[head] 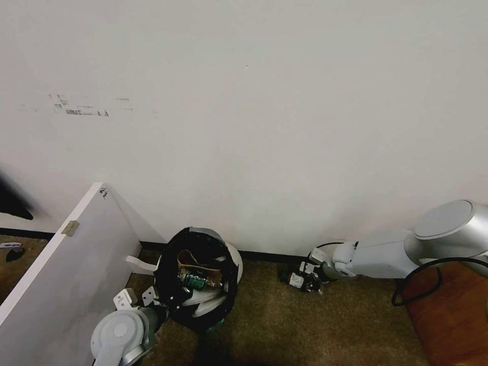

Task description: Pick up the trash bin and place the garbage on the floor into it.

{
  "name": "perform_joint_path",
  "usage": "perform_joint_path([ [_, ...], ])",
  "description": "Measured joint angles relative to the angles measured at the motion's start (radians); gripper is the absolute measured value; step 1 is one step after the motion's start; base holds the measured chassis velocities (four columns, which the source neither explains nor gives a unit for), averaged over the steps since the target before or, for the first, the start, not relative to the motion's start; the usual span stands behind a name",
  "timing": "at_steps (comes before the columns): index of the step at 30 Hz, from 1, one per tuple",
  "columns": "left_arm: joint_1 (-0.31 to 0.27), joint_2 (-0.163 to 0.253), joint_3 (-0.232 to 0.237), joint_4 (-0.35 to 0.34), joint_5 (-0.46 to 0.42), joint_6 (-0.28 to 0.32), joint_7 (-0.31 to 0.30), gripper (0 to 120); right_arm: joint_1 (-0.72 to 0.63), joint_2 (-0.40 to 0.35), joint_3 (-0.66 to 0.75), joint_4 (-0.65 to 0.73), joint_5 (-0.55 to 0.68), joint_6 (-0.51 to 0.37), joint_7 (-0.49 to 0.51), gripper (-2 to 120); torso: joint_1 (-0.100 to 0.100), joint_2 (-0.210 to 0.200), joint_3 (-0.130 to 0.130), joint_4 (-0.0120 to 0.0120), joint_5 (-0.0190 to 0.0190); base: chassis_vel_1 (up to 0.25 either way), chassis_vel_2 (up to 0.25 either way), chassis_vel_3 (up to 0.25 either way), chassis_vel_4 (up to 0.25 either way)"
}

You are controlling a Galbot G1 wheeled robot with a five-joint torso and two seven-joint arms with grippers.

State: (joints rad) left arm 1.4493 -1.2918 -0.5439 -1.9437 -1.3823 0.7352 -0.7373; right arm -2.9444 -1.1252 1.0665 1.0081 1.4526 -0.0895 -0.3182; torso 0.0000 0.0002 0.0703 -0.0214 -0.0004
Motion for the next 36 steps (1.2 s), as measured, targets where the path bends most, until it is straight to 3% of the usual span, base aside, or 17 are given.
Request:
perform_joint_path([
  [15,-0.018,0.008,-0.006,0.027,0.008,0.004,0.025,0,0.005,-0.020,0.015,0.056,0.025,-0.048,0.079,28,0.000,0.000,0.000,0.0001,0.0006,0.000,0.000,0.000,0.000],
  [21,-0.020,0.009,-0.012,0.041,0.026,0.003,0.050,0,0.025,-0.042,0.009,0.072,0.048,-0.051,0.093,27,0.000,-0.001,0.001,0.0004,0.0028,0.000,0.000,0.000,0.000],
  [36,-0.027,0.011,-0.056,0.065,0.038,0.003,0.081,0,0.096,-0.048,0.003,0.197,0.099,-0.065,0.162,25,0.000,-0.001,0.000,-0.0007,0.0002,0.000,0.000,0.000,0.000],
])
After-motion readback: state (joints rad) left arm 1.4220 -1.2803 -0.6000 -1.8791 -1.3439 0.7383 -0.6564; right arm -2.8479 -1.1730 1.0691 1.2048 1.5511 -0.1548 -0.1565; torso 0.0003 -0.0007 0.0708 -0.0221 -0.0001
